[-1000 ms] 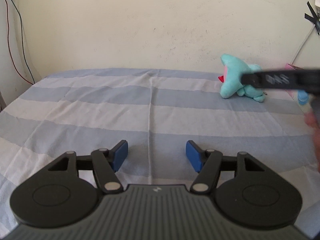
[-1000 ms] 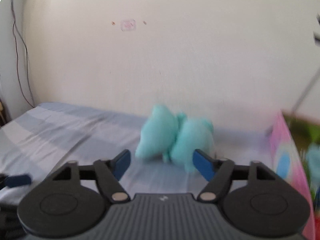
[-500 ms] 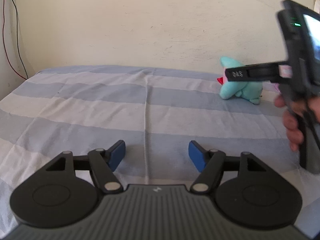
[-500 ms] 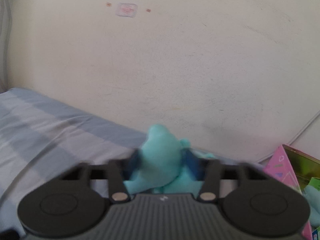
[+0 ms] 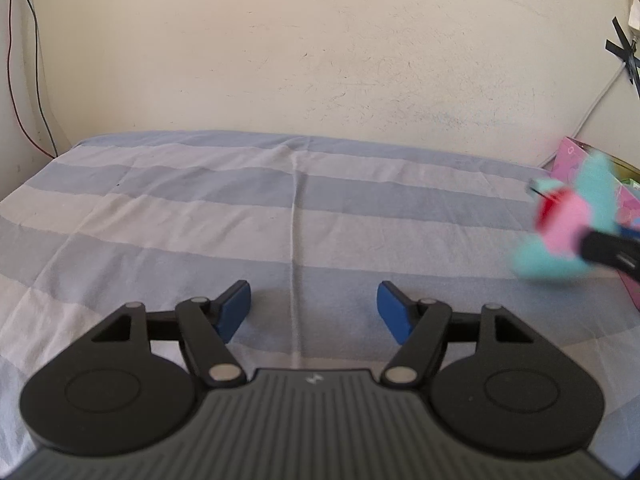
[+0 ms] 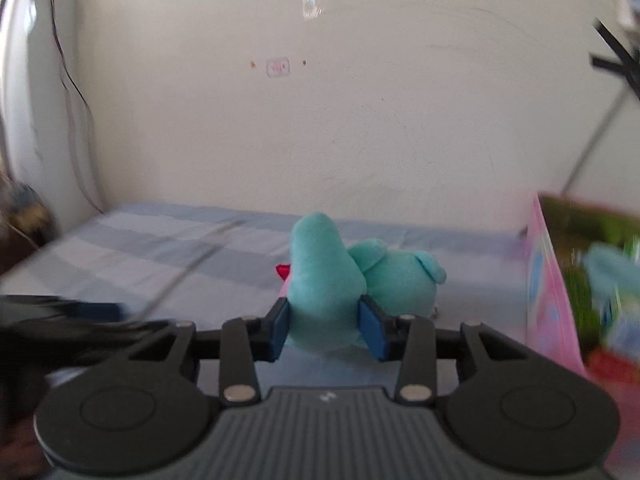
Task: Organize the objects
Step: 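Set the bear upright on the bed and open the right gripper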
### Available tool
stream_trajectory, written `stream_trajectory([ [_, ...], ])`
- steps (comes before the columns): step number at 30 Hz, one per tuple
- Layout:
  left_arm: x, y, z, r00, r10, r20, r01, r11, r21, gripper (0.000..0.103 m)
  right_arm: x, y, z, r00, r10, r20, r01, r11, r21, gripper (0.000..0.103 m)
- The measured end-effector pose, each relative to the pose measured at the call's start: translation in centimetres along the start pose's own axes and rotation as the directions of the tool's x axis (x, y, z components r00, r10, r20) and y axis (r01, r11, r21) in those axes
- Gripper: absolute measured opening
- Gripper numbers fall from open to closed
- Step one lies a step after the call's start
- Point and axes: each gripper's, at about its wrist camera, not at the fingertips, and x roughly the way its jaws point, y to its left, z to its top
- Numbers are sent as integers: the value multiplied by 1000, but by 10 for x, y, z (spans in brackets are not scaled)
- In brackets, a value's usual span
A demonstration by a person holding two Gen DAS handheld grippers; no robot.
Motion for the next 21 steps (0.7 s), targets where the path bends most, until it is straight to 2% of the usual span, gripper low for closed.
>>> stream_trajectory([
  [2, 0, 0, 0, 1000, 3, 0, -3, 1000, 1, 72, -26, -8, -12, 999, 39, 14, -40, 999, 37, 38],
  [5, 1, -2, 0, 1000, 13, 1, -13, 1000, 9, 72, -55, -23, -33, 999, 44, 7, -45, 995, 89, 38],
  [11, 0, -6, 0, 999, 33, 9, -34, 999, 32, 72, -84, -61, -79, 995, -37, -93, 54, 982, 180, 42],
  [12, -1, -5, 0, 999, 35, 11, -35, 999, 33, 72, -90, -65, -84, 997, -37, -72, 50, 981, 190, 43],
  [16, -3, -5, -2, 999, 38, 12, -38, 999, 33, 72, -104, -75, -86, 995, -85, -55, 94, 974, 207, 53],
  [21, -3, -5, -3, 999, 47, 2, -47, 998, 30, 72, -113, -87, -92, 997, -65, -38, 73, 959, 273, 56],
])
